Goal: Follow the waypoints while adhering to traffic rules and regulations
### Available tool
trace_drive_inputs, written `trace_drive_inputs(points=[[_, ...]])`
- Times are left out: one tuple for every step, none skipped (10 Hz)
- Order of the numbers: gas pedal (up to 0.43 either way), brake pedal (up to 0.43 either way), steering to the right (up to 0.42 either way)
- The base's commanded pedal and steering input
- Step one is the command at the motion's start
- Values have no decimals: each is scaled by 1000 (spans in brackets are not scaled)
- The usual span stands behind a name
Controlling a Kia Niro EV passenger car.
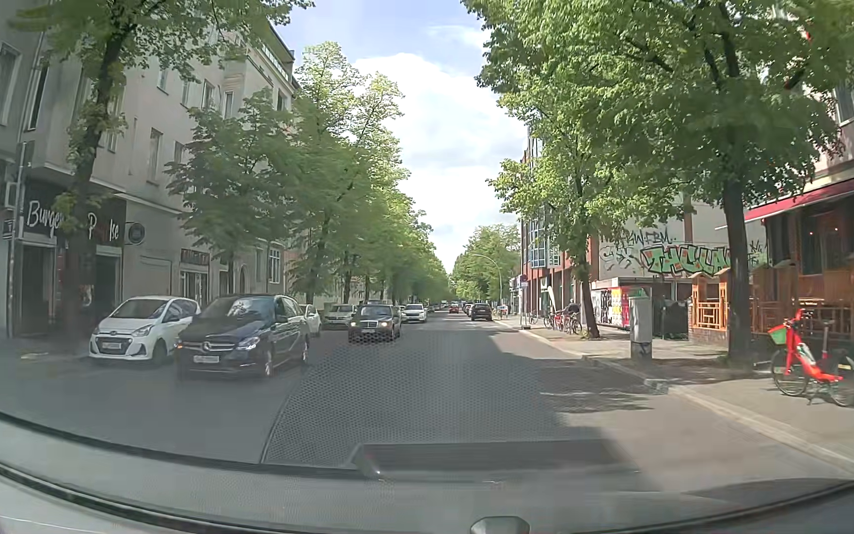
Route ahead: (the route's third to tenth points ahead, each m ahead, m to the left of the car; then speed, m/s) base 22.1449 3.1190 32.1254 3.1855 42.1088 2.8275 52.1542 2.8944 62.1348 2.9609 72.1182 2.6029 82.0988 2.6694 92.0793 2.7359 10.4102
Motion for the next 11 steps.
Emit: trace_drive_inputs(points=[[138,18,-2],[189,18,-2],[209,18,-2],[209,18,-2],[209,18,-3],[209,24,-3],[197,24,-4],[197,18,-3],[189,18,-3],[189,18,-3],[189,18,-2]])
